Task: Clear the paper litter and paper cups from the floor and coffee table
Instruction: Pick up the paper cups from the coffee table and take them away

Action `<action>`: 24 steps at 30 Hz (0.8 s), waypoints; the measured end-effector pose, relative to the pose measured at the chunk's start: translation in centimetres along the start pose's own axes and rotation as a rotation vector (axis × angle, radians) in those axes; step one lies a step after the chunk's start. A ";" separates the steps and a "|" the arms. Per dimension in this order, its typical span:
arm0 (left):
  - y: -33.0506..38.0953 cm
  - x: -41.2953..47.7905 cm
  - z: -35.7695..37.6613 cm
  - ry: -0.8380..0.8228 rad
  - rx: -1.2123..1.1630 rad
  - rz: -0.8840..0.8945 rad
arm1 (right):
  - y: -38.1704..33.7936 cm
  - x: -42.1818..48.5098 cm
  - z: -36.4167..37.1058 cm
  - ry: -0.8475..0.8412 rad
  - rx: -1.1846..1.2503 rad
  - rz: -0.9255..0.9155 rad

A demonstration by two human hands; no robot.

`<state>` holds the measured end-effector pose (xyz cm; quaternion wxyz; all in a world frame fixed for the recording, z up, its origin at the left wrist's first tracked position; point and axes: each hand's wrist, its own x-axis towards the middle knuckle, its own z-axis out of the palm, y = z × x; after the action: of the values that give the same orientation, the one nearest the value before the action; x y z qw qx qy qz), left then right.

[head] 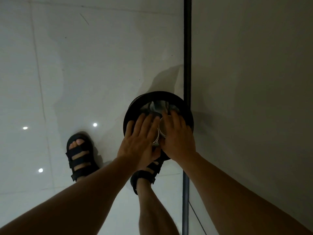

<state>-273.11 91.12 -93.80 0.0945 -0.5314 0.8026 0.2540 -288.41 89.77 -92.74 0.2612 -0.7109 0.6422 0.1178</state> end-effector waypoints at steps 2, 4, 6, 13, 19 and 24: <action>-0.1 -0.2 1.3 -0.027 0.057 0.016 | 0.3 -0.1 0.5 -0.005 -0.031 -0.022; -0.2 -0.2 2.1 -0.052 0.062 0.005 | 0.4 -0.2 0.7 -0.027 -0.040 -0.019; -0.2 0.0 2.2 -0.087 0.070 -0.008 | 0.4 -0.2 0.6 -0.065 -0.043 -0.026; -1.4 -2.0 -3.2 -0.116 0.037 -0.055 | -0.9 -2.3 -3.6 -0.117 0.011 0.034; -4.1 -5.4 -15.2 -0.101 0.050 -0.123 | -4.9 -5.7 -12.8 -0.134 -0.017 0.073; -5.4 -10.7 -27.0 -0.032 0.080 -0.136 | -11.5 -9.1 -22.6 -0.085 0.020 0.108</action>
<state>-260.64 84.36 -67.94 0.1455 -0.5765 0.7724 0.2234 -282.34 86.20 -66.73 0.2884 -0.6671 0.6691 0.1553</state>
